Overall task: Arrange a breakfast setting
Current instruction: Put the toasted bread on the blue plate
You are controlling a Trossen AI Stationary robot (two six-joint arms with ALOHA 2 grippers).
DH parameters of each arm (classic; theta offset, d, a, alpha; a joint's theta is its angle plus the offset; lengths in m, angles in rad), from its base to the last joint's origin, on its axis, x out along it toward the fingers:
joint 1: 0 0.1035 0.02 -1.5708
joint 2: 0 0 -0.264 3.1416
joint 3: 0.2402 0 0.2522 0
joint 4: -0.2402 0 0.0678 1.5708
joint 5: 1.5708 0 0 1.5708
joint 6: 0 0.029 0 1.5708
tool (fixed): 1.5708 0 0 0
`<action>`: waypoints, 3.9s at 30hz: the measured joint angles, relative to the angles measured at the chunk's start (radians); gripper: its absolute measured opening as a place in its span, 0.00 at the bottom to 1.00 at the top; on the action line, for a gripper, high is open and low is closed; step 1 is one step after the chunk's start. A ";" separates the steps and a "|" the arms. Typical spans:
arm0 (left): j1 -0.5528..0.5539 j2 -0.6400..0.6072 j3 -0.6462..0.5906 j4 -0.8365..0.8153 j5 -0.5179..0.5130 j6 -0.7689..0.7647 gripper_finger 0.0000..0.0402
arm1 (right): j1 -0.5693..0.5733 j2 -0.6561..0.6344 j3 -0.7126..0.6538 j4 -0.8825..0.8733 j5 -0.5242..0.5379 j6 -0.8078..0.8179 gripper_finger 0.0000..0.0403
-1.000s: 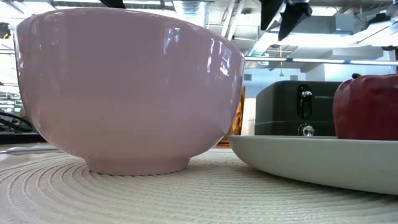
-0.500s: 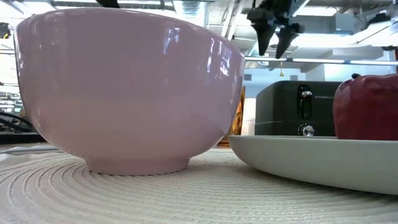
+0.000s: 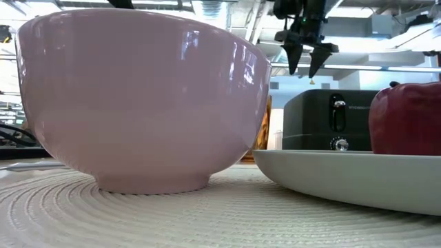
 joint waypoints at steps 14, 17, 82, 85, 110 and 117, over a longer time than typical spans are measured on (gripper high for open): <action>0.005 0.000 0.000 0.160 -0.003 -0.314 0.35 | -0.062 -0.001 0.000 0.000 -0.021 -0.047 0.78; 0.005 0.000 0.000 0.183 -0.004 -0.328 0.35 | -0.080 -0.001 -0.002 0.007 -0.022 -0.067 0.76; 0.262 0.000 0.000 0.208 -0.185 -0.034 0.35 | -0.085 0.048 -0.116 0.143 -0.049 0.132 0.30; 0.262 0.000 0.000 0.208 -0.185 -0.034 0.35 | -0.085 0.051 -0.116 0.146 -0.049 0.132 0.29; 0.262 0.000 0.000 0.208 -0.158 -0.035 0.35 | -0.110 0.204 -0.111 0.114 -0.011 0.107 0.32; 0.262 0.000 0.000 0.208 -0.158 -0.035 0.35 | -0.113 0.199 -0.113 0.119 -0.015 0.103 0.29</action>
